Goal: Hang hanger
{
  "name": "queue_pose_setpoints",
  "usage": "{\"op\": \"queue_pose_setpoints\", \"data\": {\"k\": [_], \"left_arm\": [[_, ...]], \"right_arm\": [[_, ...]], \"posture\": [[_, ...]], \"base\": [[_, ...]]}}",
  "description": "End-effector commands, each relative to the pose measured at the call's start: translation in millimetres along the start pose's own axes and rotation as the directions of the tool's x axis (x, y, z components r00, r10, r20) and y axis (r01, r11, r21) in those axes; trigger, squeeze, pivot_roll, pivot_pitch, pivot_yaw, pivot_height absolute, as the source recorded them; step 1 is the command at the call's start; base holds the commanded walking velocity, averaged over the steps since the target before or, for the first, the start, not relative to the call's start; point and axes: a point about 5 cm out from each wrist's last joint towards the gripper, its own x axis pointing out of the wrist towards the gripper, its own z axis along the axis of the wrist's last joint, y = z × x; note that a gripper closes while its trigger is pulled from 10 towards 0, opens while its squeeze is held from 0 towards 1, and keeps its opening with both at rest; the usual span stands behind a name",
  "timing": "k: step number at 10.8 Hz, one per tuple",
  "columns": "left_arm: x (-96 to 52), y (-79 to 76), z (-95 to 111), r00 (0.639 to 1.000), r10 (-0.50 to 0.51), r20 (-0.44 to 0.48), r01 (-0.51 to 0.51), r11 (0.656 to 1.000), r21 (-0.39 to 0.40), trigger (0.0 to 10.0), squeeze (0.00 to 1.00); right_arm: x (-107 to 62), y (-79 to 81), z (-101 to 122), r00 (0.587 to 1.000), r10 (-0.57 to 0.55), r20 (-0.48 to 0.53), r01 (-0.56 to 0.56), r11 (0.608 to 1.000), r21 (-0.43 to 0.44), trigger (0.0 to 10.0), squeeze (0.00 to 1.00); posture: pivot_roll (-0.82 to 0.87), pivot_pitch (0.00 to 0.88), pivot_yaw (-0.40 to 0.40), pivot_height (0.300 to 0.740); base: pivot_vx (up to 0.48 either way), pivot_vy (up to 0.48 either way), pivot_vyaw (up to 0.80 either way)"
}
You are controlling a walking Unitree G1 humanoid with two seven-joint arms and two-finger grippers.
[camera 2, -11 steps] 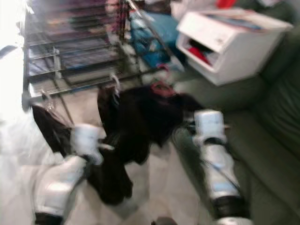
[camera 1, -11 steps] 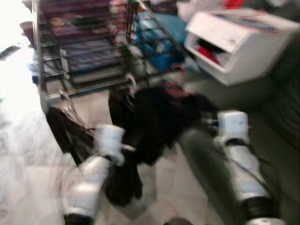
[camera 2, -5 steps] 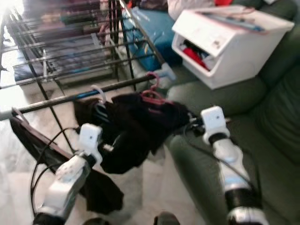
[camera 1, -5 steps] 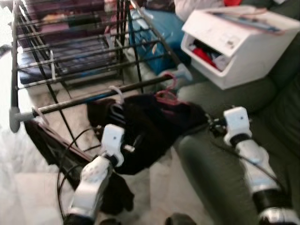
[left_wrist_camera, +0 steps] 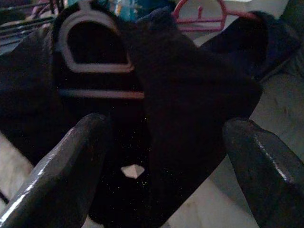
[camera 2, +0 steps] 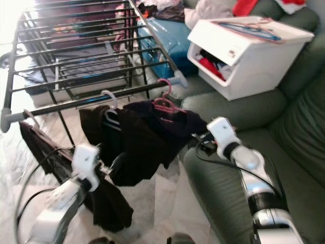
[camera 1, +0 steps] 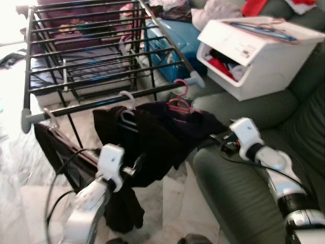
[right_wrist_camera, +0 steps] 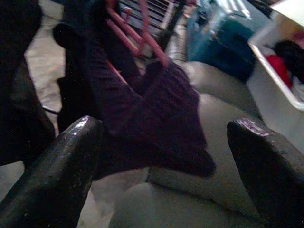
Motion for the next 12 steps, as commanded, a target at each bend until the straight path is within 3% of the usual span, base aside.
{"op": "queue_pose_setpoints", "data": {"k": [1,3,5,6,8,10,11,12], "left_arm": [[-3.4,2.5,4.6,1.0,-0.001,0.009,0.001,1.0,0.004,10.0,0.0],[-11.8,8.4,5.3,0.999,0.027,-0.017,-0.027,1.0,0.006,10.0,0.0],[-19.8,6.2,7.6,0.999,0.022,-0.03,-0.021,1.0,0.014,10.0,0.0],[-31.2,7.7,6.9,0.998,0.034,-0.054,-0.033,0.999,0.019,10.0,0.0],[-48.6,13.9,6.3,0.994,0.061,-0.09,-0.059,0.998,0.031,10.0,0.0],[-54.2,13.4,7.5,0.992,0.07,-0.102,-0.067,0.997,0.032,10.0,0.0],[-57.5,12.1,7.3,0.991,0.076,-0.112,-0.073,0.997,0.03,10.0,0.0],[-59.6,11.1,6.5,0.99,0.077,-0.121,-0.074,0.997,0.028,10.0,0.0]], "right_arm": [[6.2,-3.5,10.3,1.0,0.016,0.025,-0.015,0.999,-0.046,10.0,0.0],[11.9,-17.6,24.1,0.997,-0.041,0.069,0.05,0.99,-0.129,10.0,0.0],[14.9,-27.9,29.4,0.997,-0.052,0.059,0.062,0.98,-0.188,10.0,0.0],[18.7,-34.6,33.2,0.997,-0.067,0.029,0.072,0.962,-0.263,10.0,0.0],[24.2,-43.6,35.4,0.993,-0.115,-0.023,0.105,0.956,-0.275,10.0,0.0],[25.5,-44.2,27.4,0.984,-0.152,-0.091,0.121,0.952,-0.281,9.8,0.0],[27.8,-47.0,29.8,0.977,-0.189,-0.095,0.159,0.953,-0.257,1.1,0.0],[30.8,-47.7,32.6,0.973,-0.21,-0.093,0.187,0.959,-0.212,0.0,0.0]], "posture": [[0.04,0.031,0.002,0.74],[0.04,0.044,0.006,0.74],[0.07,0.085,0.008,0.74],[0.1,0.105,0.01,0.74],[0.15,0.14,0.01,0.74],[0.17,0.152,0.007,0.74],[0.18,0.156,0.006,0.74],[0.18,0.157,0.004,0.74]], "base": [[0.0,0.0,0.0],[0.0,0.0,0.0],[0.0,0.0,0.0],[0.0,0.0,0.0],[0.0,0.0,0.0],[0.0,0.0,0.0],[0.0,0.0,0.0],[0.0,0.0,0.0]]}}
